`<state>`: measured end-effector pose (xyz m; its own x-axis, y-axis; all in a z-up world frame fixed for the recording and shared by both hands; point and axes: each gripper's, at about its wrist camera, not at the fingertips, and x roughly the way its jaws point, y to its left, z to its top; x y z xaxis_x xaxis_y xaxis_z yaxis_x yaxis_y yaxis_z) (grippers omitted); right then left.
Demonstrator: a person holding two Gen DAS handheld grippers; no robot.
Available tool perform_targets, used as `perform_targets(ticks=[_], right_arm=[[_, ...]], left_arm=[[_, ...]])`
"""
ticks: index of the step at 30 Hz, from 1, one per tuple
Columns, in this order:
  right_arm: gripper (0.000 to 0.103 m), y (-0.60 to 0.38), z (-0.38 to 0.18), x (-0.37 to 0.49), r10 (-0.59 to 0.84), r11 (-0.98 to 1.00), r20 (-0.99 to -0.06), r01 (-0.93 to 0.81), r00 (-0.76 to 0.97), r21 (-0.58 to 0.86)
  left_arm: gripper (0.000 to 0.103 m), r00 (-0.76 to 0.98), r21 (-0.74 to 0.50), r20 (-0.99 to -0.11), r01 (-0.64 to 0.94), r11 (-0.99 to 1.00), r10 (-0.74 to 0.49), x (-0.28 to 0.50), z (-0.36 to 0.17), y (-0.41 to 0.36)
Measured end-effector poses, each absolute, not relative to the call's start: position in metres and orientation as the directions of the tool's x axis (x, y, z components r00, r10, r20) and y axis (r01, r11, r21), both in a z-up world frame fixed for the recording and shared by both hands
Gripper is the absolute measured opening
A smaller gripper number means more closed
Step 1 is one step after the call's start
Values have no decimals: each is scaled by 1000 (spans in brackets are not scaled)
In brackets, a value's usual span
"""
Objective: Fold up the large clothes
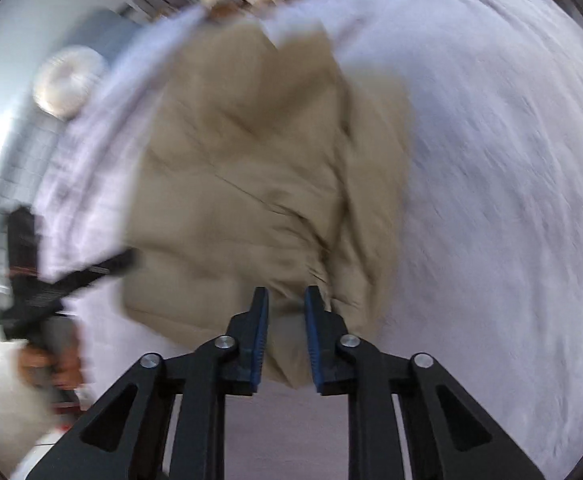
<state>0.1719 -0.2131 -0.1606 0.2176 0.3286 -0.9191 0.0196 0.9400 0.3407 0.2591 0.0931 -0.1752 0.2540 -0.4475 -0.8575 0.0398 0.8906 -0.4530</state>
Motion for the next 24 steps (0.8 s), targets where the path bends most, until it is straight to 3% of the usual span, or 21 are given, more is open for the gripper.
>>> perform_targets(ticks=[2,6,11,16,17,19,24], right_arm=[[10,-223,-212,167,341,923,-931,144,129,358],[10,-231,-220,162,367,902,-924,201,109,382],[11,-247,-145,159,373,892,-878,144,300,428],[11,-242,-94,222,339,908,-812,61,474,415],[11,-235,-102,256,254,936,-841,97,478,338],[11,-235,-115,271,226,940,-861,132,456,316],[9,-245,-185,311,246,906,-913,257,325,336]], left_arm=[[98,237,-436,-868,52,898,-436,255,-184,87],[99,245,-420,-873,62,906,-421,250,-184,84],[99,245,-403,-878,87,911,-411,254,-181,83],[99,237,-395,-884,84,915,-403,257,-180,81],[99,237,-392,-885,85,916,-401,257,-181,81],[100,236,-396,-884,85,914,-404,257,-180,80],[102,237,-391,-883,102,915,-404,263,-178,69]])
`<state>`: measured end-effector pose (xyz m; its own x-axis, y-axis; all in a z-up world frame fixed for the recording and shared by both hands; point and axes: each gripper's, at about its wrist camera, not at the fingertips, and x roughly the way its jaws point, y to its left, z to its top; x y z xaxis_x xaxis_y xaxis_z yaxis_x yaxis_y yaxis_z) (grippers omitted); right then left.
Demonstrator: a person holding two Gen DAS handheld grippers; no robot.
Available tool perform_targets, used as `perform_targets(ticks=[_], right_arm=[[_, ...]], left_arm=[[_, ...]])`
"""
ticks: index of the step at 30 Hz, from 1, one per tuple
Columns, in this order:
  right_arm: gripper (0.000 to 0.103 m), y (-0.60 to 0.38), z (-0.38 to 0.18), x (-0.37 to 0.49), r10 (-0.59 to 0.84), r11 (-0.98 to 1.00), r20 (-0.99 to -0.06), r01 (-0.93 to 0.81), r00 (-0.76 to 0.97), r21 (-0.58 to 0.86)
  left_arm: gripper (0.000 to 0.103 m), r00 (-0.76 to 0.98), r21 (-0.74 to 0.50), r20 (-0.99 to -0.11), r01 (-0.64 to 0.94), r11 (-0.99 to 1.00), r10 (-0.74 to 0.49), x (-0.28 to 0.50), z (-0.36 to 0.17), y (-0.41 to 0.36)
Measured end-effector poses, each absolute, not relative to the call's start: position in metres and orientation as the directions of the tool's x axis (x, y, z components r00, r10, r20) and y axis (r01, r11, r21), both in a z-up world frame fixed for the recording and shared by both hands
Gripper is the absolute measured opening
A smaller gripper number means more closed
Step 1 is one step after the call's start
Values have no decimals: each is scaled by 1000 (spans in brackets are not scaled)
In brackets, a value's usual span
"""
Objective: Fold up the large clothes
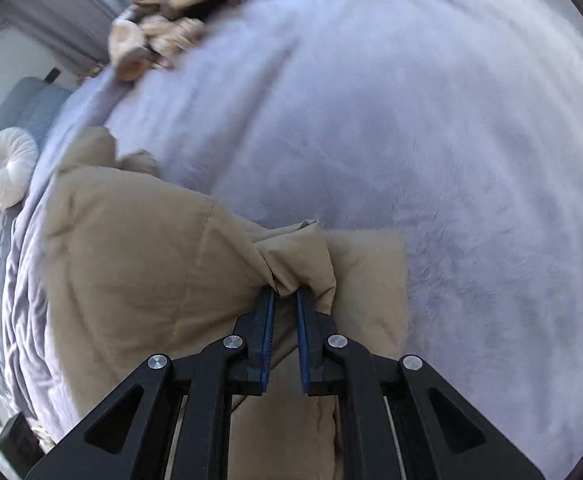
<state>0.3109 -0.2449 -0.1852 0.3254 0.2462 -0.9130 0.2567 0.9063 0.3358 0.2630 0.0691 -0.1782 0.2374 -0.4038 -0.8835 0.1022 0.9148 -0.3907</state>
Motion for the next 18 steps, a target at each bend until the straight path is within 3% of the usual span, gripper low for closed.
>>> perform_targets(ticks=[5,9,18], right_arm=[[9,-253,-199,311,281,882,-907,287,312,372],[14,-256,-177,298,307,872,-898,284,316,398],[14,-253,-129,224,297,890,-899,248,321,382]], left_arm=[[102,222,-360,-901,98,928,-373,263,-176,63],[102,216,-347,-908,91,934,-358,263,-175,67],[102,214,-336,-914,83,938,-346,261,-170,70]])
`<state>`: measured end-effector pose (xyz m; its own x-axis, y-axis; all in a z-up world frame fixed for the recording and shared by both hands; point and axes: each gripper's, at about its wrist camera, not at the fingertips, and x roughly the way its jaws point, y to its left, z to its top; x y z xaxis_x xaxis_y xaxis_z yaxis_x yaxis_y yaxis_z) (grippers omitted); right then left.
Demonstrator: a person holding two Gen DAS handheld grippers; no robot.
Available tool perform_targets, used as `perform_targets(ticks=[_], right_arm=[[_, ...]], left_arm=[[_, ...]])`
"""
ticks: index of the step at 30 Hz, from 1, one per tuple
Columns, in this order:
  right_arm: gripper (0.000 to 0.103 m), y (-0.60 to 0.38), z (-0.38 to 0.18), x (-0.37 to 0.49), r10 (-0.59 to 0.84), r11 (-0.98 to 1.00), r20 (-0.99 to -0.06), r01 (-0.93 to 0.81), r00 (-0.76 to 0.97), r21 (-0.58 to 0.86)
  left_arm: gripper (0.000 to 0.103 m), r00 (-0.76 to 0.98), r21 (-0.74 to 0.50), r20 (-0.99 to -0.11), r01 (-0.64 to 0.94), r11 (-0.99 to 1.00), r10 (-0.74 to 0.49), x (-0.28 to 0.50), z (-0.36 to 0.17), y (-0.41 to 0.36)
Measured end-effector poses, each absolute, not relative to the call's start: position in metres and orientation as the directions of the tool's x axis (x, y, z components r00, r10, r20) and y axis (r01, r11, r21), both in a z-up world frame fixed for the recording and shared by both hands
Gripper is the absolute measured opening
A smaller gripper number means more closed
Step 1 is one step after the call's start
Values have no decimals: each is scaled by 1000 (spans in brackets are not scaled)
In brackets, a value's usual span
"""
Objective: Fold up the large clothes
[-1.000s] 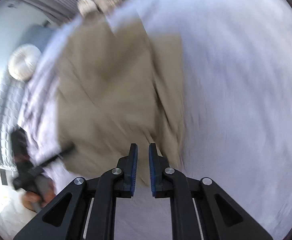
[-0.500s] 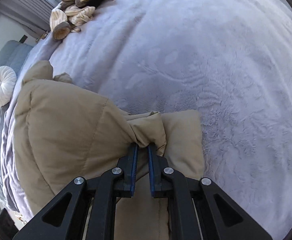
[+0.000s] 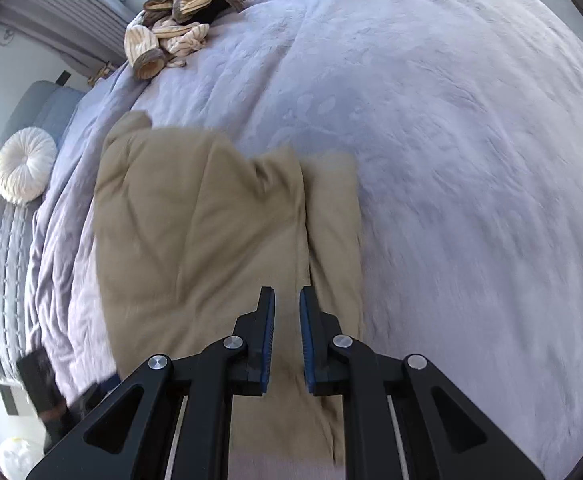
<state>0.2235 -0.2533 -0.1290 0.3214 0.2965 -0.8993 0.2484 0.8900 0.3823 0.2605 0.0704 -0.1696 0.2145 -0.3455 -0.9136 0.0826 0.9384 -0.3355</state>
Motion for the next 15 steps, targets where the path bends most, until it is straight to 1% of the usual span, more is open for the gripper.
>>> perform_targets(ticks=[3,15], right_arm=[[14,-246,-120,189,290,896,-909,248,301,368],[14,-233,-119,144,308,877,-915,294,261,379]], left_arm=[[102,213,-333,-915,79,940,-342,254,-165,72],[102,202,-299,-928,92,950,-312,241,-144,74]])
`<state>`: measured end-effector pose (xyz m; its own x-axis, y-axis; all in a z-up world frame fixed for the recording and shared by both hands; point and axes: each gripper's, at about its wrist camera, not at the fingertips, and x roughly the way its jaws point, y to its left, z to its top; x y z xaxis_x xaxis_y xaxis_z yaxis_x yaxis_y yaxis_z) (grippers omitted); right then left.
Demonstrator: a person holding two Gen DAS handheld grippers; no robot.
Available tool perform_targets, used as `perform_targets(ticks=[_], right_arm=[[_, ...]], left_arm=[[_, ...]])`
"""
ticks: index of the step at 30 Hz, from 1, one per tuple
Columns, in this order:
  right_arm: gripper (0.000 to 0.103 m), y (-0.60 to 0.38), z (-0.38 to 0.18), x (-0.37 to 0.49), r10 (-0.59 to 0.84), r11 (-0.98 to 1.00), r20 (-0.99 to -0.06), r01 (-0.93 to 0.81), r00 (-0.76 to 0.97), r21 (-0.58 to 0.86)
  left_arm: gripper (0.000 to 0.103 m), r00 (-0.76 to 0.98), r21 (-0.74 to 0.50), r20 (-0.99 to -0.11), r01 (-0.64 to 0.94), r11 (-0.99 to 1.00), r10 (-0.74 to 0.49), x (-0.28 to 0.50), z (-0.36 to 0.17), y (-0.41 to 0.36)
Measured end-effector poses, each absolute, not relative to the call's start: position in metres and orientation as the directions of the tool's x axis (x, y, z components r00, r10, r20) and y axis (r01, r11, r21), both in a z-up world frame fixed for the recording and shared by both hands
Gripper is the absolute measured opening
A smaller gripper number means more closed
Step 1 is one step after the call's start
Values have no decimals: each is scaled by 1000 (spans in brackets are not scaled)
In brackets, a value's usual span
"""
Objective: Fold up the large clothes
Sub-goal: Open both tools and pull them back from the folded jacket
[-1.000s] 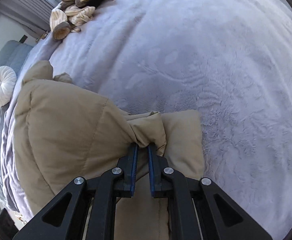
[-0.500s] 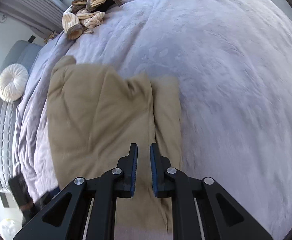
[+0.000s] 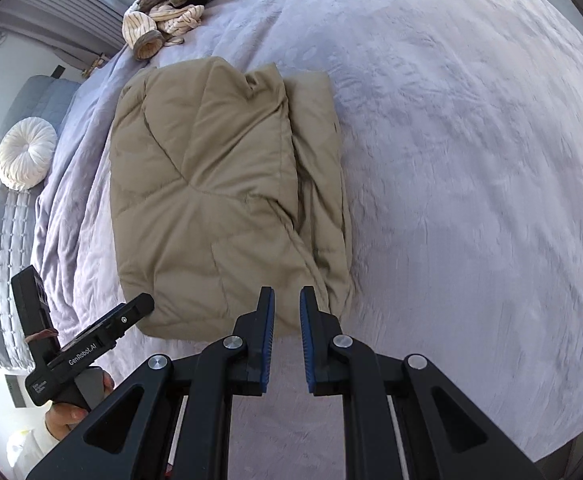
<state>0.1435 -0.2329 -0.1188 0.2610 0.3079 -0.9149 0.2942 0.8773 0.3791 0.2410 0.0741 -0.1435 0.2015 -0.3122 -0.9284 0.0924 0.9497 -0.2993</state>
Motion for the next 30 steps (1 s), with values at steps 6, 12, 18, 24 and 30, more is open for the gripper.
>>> perform_targets(ticks=[6,12,18,24,30], right_arm=[[14,-221,-108,136,289,898,-923,261,255,354],[14,-207,-90,126,283,911,-923,227,262,344],[33,-194,-74,113,264,926,-928,201,263,320],[81,-184,-53,102,227,937,-927,192,299,291],[88,-180,-28,97,177,947,-919,194,354,257]], left_arm=[[102,265,-223,-930,147,964,-255,220,-111,75],[102,292,-226,-922,128,966,-254,202,-86,84],[102,323,-216,-913,135,967,-249,187,-61,89],[102,375,-148,-908,135,980,-189,173,-38,95],[102,448,-90,-884,115,989,-132,161,-8,96]])
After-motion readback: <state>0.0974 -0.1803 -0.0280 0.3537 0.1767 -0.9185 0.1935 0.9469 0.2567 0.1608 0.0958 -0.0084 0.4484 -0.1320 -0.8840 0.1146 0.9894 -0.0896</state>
